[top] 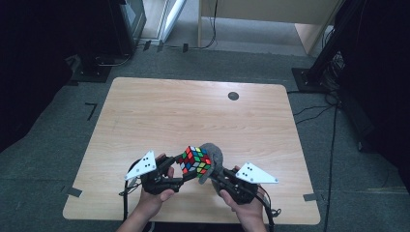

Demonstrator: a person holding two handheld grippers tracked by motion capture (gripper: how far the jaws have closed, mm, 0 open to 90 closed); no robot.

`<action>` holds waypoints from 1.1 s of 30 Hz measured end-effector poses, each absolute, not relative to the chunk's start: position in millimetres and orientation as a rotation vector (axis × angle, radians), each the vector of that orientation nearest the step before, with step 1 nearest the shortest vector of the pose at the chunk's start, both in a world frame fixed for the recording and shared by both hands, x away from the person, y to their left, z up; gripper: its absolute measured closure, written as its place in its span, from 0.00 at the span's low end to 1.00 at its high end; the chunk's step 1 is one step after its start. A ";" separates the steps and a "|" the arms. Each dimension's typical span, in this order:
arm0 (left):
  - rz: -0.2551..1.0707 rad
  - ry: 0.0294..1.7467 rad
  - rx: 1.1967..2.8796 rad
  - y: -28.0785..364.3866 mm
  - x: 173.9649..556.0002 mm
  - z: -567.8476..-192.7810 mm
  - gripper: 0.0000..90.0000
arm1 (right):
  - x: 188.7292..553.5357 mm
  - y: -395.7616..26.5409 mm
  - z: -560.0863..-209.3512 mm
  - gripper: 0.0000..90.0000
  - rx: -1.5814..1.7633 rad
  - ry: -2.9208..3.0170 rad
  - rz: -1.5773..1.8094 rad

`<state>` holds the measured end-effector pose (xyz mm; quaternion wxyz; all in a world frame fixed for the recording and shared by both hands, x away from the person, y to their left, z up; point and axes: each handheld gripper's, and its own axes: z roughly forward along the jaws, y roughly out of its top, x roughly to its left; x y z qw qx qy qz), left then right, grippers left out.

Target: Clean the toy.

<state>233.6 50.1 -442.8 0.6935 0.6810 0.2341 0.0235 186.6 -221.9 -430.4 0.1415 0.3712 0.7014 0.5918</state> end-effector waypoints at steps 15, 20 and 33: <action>0.056 0.621 1.565 51.7 243.0 -447.8 0.38 | 215.5 -227.4 -454.4 0.58 1.057 1.995 1.275; 0.029 0.669 1.563 53.6 247.9 -450.4 0.38 | 211.2 -228.4 -451.2 0.40 0.974 1.984 1.332; -0.102 0.715 1.605 40.9 249.0 -450.9 0.38 | 192.0 -201.5 -448.2 0.20 0.685 2.025 1.406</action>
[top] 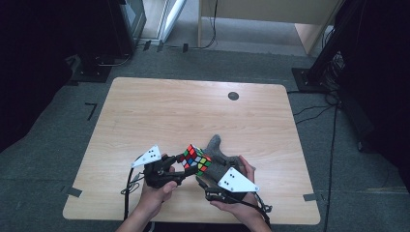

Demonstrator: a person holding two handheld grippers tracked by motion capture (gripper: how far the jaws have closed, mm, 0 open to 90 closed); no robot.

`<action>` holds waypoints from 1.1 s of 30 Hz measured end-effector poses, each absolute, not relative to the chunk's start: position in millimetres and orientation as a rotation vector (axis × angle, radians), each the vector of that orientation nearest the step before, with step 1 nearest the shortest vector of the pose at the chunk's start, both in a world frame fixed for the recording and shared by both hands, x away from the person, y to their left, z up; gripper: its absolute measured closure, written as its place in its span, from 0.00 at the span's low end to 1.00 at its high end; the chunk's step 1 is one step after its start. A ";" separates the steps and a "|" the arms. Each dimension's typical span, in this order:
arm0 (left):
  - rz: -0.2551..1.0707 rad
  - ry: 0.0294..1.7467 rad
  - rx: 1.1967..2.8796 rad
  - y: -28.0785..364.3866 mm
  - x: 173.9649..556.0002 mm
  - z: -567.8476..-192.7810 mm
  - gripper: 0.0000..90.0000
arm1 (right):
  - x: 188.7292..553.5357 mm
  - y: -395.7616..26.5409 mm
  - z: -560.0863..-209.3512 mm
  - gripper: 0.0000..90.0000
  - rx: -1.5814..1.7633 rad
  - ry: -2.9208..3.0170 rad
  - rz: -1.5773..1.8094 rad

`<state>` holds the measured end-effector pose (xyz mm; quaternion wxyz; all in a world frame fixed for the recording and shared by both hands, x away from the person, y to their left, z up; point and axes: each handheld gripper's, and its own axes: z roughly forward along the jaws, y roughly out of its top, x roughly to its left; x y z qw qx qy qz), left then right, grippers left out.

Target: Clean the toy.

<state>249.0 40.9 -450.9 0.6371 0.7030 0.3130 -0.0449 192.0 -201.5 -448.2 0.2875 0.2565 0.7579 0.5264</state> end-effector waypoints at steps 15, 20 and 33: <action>-0.311 0.765 1.639 31.0 256.9 -456.0 0.38 | 183.9 -190.6 -462.2 0.38 0.533 1.929 1.236; -0.320 0.734 1.647 31.3 259.5 -458.3 0.35 | 185.7 -191.9 -461.2 0.38 0.550 1.947 1.244; 0.148 0.559 1.845 29.2 246.1 -458.5 0.22 | 203.4 -219.0 -447.2 0.38 0.889 2.026 1.310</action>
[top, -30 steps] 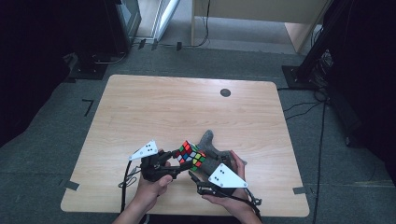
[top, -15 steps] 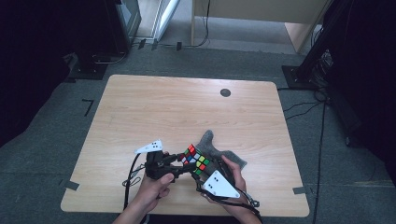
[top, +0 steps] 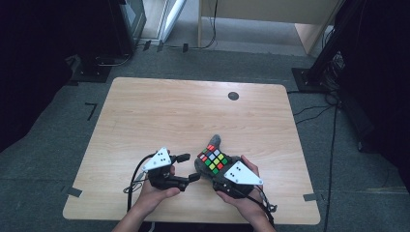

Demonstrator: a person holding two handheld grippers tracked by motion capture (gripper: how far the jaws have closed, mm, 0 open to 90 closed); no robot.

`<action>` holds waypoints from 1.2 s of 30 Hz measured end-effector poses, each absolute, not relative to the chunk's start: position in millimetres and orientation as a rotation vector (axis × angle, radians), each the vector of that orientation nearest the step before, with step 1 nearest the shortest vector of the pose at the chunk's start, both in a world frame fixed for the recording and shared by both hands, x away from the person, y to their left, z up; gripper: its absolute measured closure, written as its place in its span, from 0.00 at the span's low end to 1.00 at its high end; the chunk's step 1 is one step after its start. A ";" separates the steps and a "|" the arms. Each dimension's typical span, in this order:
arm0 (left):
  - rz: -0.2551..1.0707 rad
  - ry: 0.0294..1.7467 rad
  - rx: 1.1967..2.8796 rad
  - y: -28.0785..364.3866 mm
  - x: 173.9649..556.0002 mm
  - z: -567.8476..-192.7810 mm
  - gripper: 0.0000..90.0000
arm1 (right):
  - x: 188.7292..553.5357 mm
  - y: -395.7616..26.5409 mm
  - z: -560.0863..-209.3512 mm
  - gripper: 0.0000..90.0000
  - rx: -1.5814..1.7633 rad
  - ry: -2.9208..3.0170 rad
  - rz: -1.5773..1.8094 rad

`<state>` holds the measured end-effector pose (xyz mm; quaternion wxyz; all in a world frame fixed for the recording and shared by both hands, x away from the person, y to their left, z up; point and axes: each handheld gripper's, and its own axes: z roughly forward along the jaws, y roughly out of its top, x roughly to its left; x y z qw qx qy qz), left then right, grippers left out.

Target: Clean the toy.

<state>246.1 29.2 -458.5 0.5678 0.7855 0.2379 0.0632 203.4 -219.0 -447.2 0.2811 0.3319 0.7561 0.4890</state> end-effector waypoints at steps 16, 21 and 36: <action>0.582 0.384 1.960 1.9 222.4 -474.2 0.22 | 202.6 -196.6 -433.2 0.38 1.165 2.175 1.261; 0.608 0.358 1.954 -0.8 219.8 -475.2 0.26 | 204.6 -193.2 -437.3 0.38 1.227 2.204 1.266; 0.605 0.532 1.908 34.0 244.4 -474.1 0.38 | 217.7 -236.7 -429.5 0.36 1.262 2.096 1.513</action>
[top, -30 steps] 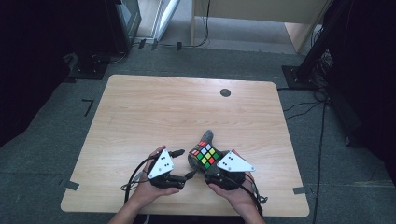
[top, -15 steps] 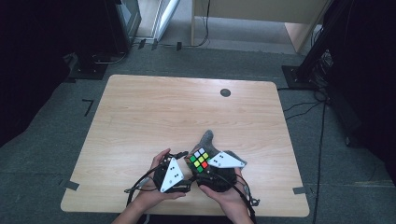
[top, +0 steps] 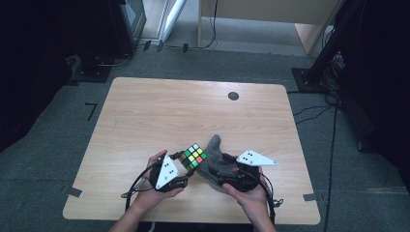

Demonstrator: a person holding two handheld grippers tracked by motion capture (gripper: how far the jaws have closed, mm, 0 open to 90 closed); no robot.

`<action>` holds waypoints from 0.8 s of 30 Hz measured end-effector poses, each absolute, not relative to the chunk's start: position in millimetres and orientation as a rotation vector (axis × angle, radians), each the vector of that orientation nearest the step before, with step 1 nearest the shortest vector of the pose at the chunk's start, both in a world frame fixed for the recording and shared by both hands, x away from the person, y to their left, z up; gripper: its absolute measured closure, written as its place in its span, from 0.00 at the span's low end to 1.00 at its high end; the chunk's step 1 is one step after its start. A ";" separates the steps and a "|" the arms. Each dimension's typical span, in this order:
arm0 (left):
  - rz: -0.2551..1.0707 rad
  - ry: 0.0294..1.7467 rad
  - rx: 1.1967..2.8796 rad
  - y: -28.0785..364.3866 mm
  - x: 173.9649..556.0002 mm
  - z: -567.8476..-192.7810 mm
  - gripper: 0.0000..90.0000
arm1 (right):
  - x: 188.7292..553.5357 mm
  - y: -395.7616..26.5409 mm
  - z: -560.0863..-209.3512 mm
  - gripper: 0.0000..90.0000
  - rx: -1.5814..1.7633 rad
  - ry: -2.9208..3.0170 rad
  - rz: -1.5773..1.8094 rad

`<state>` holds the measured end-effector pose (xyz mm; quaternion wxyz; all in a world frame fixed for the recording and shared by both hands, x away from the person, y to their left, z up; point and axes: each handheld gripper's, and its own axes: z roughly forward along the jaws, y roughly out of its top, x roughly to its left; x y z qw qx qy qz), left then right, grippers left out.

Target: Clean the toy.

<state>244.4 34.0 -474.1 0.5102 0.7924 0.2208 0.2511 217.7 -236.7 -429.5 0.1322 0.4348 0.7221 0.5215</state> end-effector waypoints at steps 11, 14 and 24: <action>0.567 0.544 1.896 36.8 242.8 -473.0 0.38 | 244.9 -223.3 -504.6 0.40 1.375 2.212 1.178; 0.557 0.541 1.899 36.4 240.9 -473.5 0.38 | 247.1 -229.2 -511.8 0.53 1.415 2.211 1.174; 0.546 0.531 1.926 34.7 240.5 -476.9 0.38 | 228.7 -253.2 -485.5 0.90 1.291 2.046 1.362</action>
